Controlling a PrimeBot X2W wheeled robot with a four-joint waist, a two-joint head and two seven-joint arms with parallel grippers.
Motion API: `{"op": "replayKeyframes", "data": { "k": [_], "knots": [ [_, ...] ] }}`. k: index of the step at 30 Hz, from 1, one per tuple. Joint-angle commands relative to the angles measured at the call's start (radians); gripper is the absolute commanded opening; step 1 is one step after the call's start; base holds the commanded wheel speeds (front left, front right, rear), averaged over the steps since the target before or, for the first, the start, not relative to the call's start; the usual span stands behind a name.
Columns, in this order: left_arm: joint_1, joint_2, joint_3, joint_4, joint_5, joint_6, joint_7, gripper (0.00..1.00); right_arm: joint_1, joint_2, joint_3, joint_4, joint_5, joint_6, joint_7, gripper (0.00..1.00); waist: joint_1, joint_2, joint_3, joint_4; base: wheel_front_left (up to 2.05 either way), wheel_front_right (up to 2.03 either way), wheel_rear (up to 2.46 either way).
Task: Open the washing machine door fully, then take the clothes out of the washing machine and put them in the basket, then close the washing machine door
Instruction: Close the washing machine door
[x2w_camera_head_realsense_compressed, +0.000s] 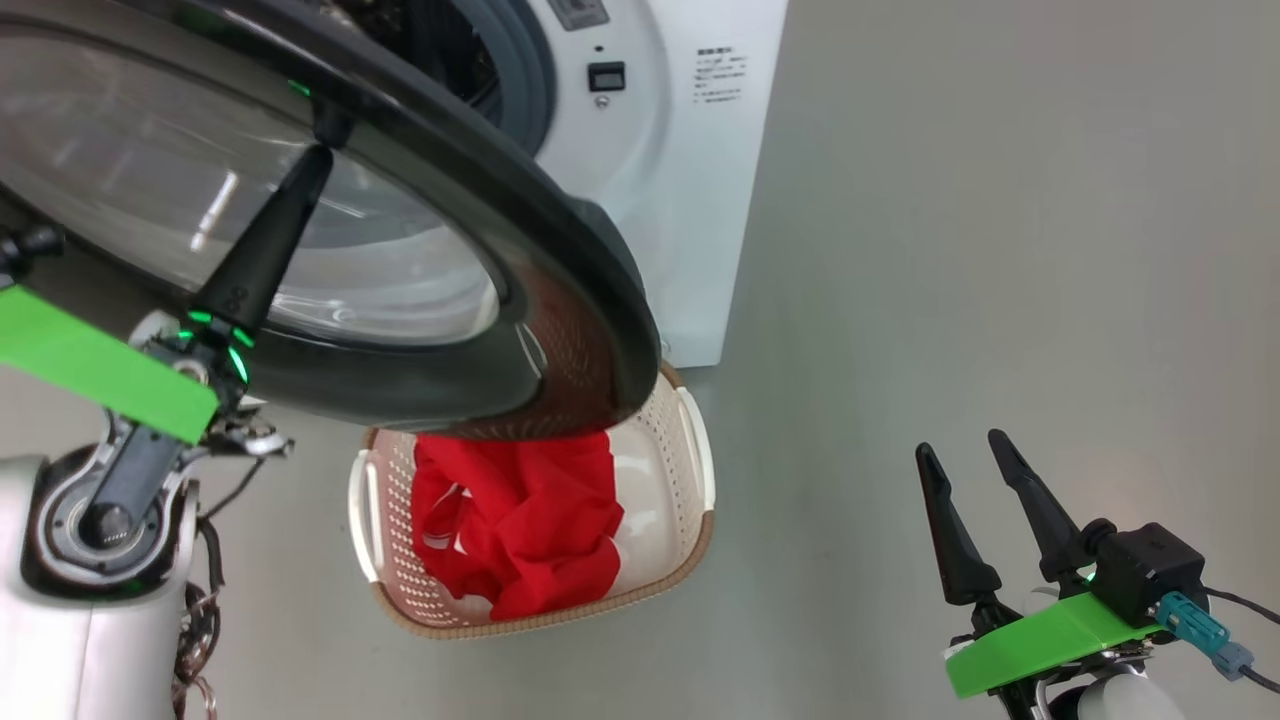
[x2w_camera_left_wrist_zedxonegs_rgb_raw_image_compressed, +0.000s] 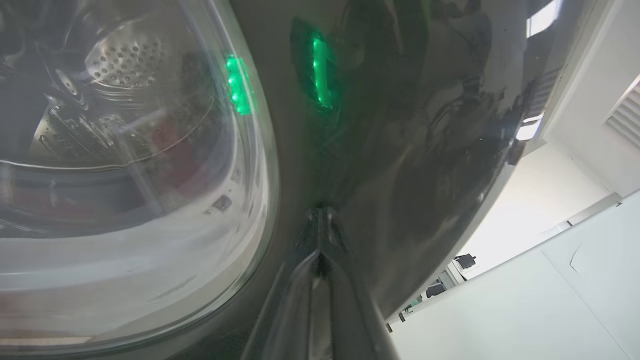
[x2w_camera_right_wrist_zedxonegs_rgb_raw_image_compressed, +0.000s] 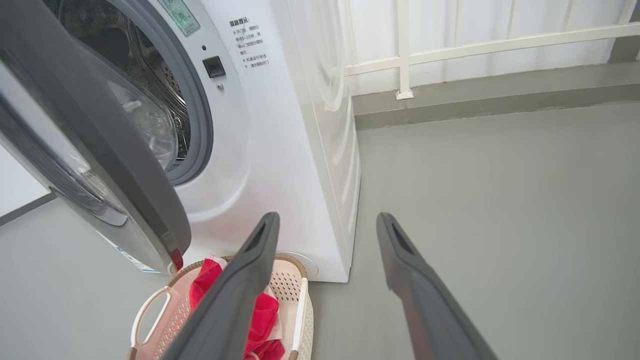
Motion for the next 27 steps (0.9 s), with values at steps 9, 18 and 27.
{"op": "replayKeyframes", "data": {
  "k": [9, 18, 27],
  "knots": [
    [-0.105, 0.123, -0.116, 0.031, 0.067, -0.006, -0.216, 0.0, -0.03, -0.007, 0.026, -0.029, 0.02, 0.007, -0.006, 1.0, 0.0, -0.0001, 0.025, -0.047, 0.0, 0.0, 0.0],
    [-0.187, 0.223, -0.309, 0.094, 0.108, -0.006, -0.452, 0.0, -0.04, -0.007, 0.025, -0.035, 0.029, 0.007, -0.006, 1.0, 0.0, -0.0001, 0.048, -0.071, 0.0, 0.0, 0.0],
    [-0.318, 0.305, -0.47, 0.2, 0.11, -0.006, -0.623, 0.0, -0.06, -0.007, 0.026, -0.042, 0.041, 0.007, -0.006, 1.0, 0.0, -0.0001, 0.084, -0.093, 0.0, 0.0, 0.0]
  ]
}}
